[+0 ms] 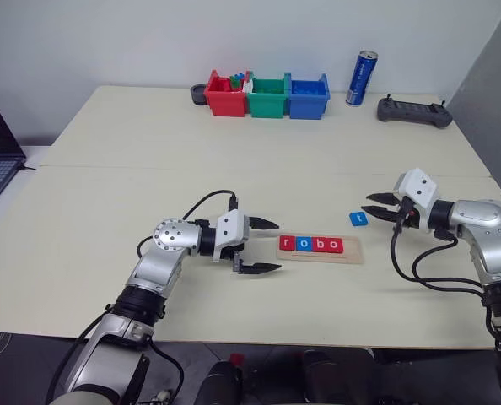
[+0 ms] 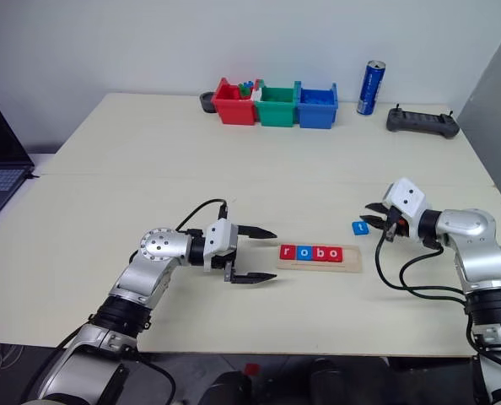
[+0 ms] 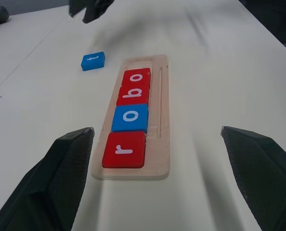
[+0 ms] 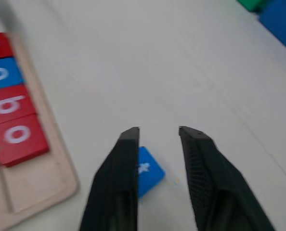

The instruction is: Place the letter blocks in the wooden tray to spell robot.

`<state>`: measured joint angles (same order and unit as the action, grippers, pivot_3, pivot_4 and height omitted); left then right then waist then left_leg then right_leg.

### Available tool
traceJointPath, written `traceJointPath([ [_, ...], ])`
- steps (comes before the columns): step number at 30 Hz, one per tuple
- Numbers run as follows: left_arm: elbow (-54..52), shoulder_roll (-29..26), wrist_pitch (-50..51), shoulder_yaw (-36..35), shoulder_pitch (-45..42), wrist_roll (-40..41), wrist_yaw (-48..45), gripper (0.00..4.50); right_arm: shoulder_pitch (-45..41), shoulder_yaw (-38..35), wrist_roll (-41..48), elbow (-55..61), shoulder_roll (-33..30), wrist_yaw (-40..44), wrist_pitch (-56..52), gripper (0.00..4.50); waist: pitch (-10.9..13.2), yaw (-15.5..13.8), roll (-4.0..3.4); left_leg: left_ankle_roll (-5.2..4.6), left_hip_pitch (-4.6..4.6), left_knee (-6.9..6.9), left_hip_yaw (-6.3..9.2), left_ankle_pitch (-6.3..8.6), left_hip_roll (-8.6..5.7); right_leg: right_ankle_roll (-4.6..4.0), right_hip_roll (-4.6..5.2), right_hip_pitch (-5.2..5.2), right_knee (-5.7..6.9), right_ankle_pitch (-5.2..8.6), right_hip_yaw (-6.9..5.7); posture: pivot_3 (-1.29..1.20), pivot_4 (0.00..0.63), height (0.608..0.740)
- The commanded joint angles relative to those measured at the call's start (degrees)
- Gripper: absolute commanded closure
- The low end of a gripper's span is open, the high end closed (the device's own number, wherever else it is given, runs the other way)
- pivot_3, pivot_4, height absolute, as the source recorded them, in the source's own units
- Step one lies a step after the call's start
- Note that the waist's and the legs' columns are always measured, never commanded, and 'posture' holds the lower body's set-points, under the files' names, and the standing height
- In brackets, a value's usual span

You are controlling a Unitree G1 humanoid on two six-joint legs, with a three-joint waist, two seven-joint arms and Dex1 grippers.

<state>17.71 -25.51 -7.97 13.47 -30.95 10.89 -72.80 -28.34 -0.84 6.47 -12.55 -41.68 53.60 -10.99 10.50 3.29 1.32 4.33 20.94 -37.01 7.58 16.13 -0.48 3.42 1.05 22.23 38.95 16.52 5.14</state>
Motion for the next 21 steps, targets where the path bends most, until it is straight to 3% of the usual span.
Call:
traceJointPath([
  [1,-0.65,-0.12,-0.90,-0.37,-0.79,0.11,-0.17,0.00,1.72,-1.49,-1.05,4.42,2.47,-7.46,-4.04,1.79,0.00,0.00,0.00,0.00,0.00,0.01,0.00,0.00,0.01,0.00,0.00,0.00,0.00,0.00,0.00,0.00,0.150,0.740],
  [6,-0.70,-0.39,-1.01,-0.55,-0.65,0.04,-0.23,0.00,3.33,-3.06,0.23,13.76,9.23,-18.34,-19.40,0.02,-0.01,0.06,-0.02,0.00,0.01,0.00,-0.01,0.00,0.00,0.00,0.00,0.03,0.03,0.00,0.04,0.00,0.150,0.740],
  [12,-1.44,-0.52,-0.91,-0.53,0.07,0.15,-0.15,0.00,1.33,-5.85,1.87,23.93,17.68,-29.90,-37.94,0.02,-0.02,-0.07,-0.04,0.01,0.04,0.00,0.04,0.00,-0.01,0.00,0.00,0.04,0.03,0.00,0.01,0.00,0.150,0.740],
  [21,-1.44,-0.50,-1.07,-0.35,0.09,0.06,-0.32,0.00,1.74,-4.11,0.41,29.08,17.90,-35.90,-49.42,0.02,-0.03,-0.05,-0.05,0.00,0.05,0.01,0.05,0.00,-0.01,0.00,0.00,0.04,0.01,0.00,-0.02,0.00,0.150,0.740],
])
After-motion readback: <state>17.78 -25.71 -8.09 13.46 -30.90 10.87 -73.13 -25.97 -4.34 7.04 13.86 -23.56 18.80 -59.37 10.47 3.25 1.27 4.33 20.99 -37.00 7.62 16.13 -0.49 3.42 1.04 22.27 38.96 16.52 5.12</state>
